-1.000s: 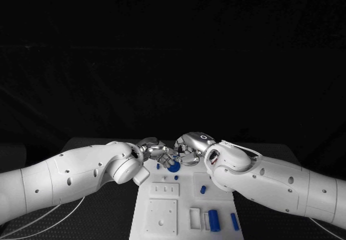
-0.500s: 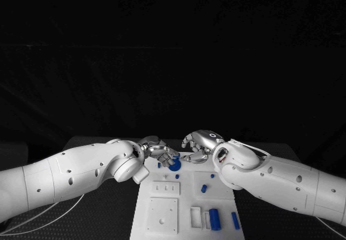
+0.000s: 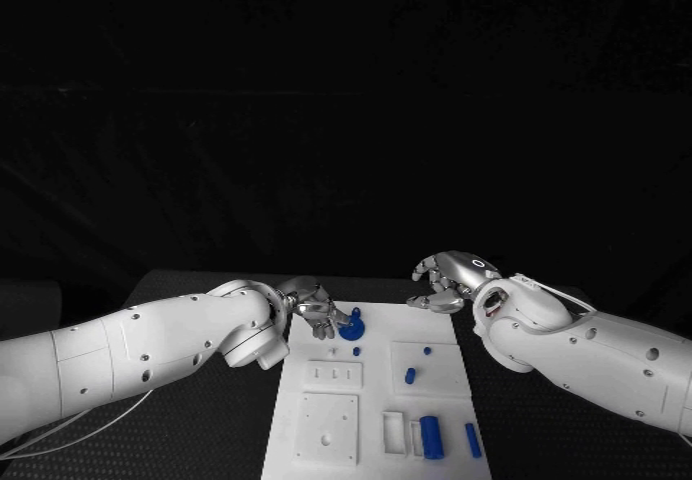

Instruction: Assemble the parts on the task board

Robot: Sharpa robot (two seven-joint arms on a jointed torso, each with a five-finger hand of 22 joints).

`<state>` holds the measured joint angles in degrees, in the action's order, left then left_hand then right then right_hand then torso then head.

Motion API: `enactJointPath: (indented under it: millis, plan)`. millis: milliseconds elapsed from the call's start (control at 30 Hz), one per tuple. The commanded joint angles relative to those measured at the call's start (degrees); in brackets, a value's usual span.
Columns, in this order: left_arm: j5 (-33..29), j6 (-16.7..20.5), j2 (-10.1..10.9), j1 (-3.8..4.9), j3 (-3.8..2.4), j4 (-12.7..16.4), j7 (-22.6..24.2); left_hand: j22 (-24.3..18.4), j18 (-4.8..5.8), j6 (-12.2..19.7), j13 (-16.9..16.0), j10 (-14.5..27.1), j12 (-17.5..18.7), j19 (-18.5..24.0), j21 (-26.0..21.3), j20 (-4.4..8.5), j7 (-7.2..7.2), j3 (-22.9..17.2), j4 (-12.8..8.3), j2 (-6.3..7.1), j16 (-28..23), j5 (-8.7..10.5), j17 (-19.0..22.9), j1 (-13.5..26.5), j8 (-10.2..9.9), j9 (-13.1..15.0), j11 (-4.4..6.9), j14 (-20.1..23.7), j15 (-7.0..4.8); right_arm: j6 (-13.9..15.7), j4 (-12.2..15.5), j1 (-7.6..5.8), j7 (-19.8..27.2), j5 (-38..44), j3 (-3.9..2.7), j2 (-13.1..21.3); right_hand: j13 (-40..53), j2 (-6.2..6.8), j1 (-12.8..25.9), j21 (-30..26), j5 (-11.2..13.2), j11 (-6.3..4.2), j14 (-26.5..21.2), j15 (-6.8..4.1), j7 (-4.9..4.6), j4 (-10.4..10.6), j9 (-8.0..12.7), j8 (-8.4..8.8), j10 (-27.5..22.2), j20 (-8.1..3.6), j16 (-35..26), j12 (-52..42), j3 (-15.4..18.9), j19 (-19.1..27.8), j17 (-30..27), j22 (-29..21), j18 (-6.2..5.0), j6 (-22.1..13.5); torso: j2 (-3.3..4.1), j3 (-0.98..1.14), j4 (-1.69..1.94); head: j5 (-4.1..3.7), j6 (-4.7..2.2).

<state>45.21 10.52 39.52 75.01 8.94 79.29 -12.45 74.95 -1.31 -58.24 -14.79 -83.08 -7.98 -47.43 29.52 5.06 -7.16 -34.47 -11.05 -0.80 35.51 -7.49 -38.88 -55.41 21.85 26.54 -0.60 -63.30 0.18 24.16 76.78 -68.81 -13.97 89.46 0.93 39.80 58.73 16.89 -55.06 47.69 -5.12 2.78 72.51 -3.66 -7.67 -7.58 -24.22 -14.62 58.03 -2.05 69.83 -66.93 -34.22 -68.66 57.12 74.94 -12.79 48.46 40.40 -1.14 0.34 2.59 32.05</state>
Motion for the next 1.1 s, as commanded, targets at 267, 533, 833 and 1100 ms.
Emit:
enactJointPath:
  millis: [267, 533, 833, 1100]
  plan:
    - [9.51, 2.28, 0.58, -0.05, 3.42, 2.01, -5.95, 1.47, 0.80, -5.95, -3.26, -2.82, -2.46, -0.48, 2.95, 1.43, 3.88, 0.33, -0.21, 1.48, 3.75, -2.16, -1.23, 0.64, 1.32, 2.07, 1.58, -2.47, -1.47, 1.98, -1.43, 0.00, 1.33, -2.83, -1.18, 0.08, -0.40, -0.13, -0.83, -0.37, -0.91, -0.09, -0.19, -0.01, -1.56, 0.99, -0.16, -0.41, -0.18, 0.04, -0.13, -0.17, -0.20, 0.05, -0.07, 0.57, -2.21, -1.08, -0.08, 0.14, -0.02, 0.32, 0.72]
    - [11.46, 5.88, 1.17, -1.76, 4.87, 2.88, -6.29, 1.41, 1.31, -9.23, -8.43, -3.01, -8.36, 0.83, 7.76, 2.83, 5.35, 0.61, -0.44, 2.54, 8.66, -7.69, -3.35, 1.77, 2.01, 5.23, 3.19, -3.41, -2.89, 1.97, -2.18, -0.01, 1.38, -3.31, -1.70, -0.34, -0.67, -0.15, -1.13, -0.43, -1.77, -0.14, -0.14, -0.06, -1.51, 1.47, -0.17, -0.50, -0.15, 0.04, -0.13, -0.30, -0.20, -0.04, -0.08, 0.63, -2.21, -0.98, -0.10, 0.25, 0.15, 0.47, 1.83]
    - [14.66, 7.66, 0.72, -3.42, 4.87, 3.23, -6.58, 1.30, 1.31, -10.89, -12.41, -2.60, -13.40, 0.03, 11.36, 4.15, 6.34, 0.52, -0.33, 2.90, 12.01, -10.84, -3.88, 2.35, 3.41, 7.60, 4.30, -4.46, -3.95, 1.74, -2.40, -0.01, 1.36, -3.62, -1.83, -0.44, -0.88, -0.17, -1.27, -0.47, -2.46, -0.17, -0.11, -0.08, -1.49, 1.82, -0.18, -0.56, -0.16, 0.04, -0.13, -0.41, -0.09, -0.08, -0.09, 0.68, -2.21, -0.91, -0.08, 0.12, 0.02, 0.68, 2.55]
    - [16.53, 7.91, -0.38, -4.25, 4.86, 2.82, -7.31, 1.24, 1.31, -11.06, -13.72, -2.07, -15.02, 0.03, 12.32, 4.43, 6.52, 0.29, -0.40, 2.83, 13.04, -12.00, -3.81, 2.47, 3.88, 8.35, 4.53, -4.51, -4.18, 1.59, -2.39, -0.01, 1.33, -3.75, -1.85, -0.48, -1.08, -0.18, -1.30, -0.52, -3.15, -0.18, -0.10, -0.10, -1.47, 2.19, -0.17, -0.60, -0.19, 0.05, -0.13, -0.52, 0.06, -0.11, -0.10, 0.74, -2.21, -0.86, -0.05, 0.11, -0.01, 0.57, 2.60]
